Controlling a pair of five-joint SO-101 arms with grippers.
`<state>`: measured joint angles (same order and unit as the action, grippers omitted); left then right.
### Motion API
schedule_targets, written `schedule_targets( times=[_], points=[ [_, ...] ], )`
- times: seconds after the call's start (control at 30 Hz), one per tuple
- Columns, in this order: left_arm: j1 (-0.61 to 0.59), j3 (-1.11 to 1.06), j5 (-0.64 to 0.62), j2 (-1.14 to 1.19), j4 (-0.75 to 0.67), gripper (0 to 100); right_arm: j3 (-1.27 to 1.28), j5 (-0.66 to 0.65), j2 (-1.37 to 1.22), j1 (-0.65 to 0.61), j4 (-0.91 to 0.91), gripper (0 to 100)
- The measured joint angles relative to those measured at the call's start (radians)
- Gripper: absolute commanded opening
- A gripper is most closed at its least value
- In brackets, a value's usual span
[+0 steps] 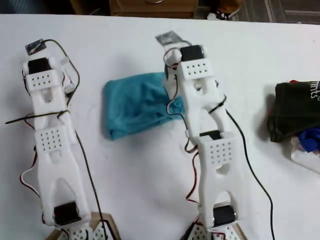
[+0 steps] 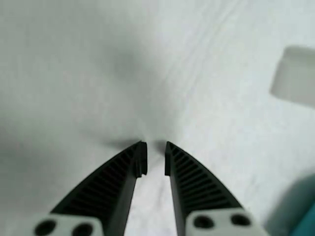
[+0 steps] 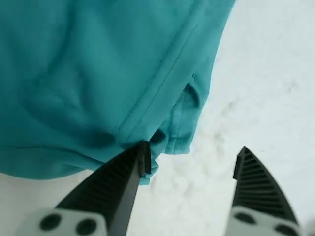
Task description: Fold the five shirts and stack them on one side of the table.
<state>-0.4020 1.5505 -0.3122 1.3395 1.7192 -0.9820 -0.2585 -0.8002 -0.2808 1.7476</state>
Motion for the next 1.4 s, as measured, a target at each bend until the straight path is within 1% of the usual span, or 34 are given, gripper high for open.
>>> schedule_targets(
  times=[0.1, 0.33, 0.6, 0.8, 0.87, 0.9, 0.93, 1.0, 1.03, 1.07, 1.13, 1.2, 1.4],
  points=[
    [0.0, 0.0, 0.0, 0.0, 0.0, 9, -0.014, 0.0, 0.0, -0.003, 0.002, 27.6],
    [0.0, 0.0, 0.0, 0.0, 0.0, 9, -0.014, 0.005, -0.028, -0.057, -0.003, 27.6],
    [0.0, 0.0, 0.0, 0.0, 0.0, 9, -0.017, 0.057, -0.203, -0.048, -0.074, 27.6],
    [0.0, 0.0, 0.0, 0.0, 0.0, 9, -0.048, 0.068, -0.273, -0.029, -0.104, 27.5],
    [0.0, 0.0, 0.0, 0.0, 0.0, 9, -0.061, 0.068, -0.284, -0.029, -0.097, 24.5],
    [0.0, 0.0, 0.0, 0.0, 0.0, 9, -0.063, 0.068, -0.29, -0.029, -0.091, 21.0],
    [0.0, 0.0, 0.0, 0.0, 0.0, 9, -0.071, 0.069, -0.296, -0.029, -0.086, 16.1],
    [0.0, 0.0, 0.0, 0.0, 0.0, 9, -0.074, 0.071, -0.307, -0.031, -0.064, 3.0],
    [0.0, 0.0, 0.0, 0.0, 0.0, 9, -0.077, 0.071, -0.308, -0.031, -0.061, 0.8],
    [0.0, 0.0, 0.0, 0.0, 0.0, 9, -0.08, 0.072, -0.31, -0.031, -0.06, 3.3],
    [0.0, 0.0, 0.0, 0.0, 0.0, 9, -0.08, 0.1, -0.31, -0.031, -0.058, 1.5],
    [0.0, 0.0, 0.0, 0.0, 0.0, 9, -0.08, 0.112, -0.31, -0.028, -0.057, 2.0],
    [0.0, 0.0, 0.0, 0.0, 0.0, 9, -0.127, 0.115, -0.324, -0.025, -0.041, 2.0]
  ],
)
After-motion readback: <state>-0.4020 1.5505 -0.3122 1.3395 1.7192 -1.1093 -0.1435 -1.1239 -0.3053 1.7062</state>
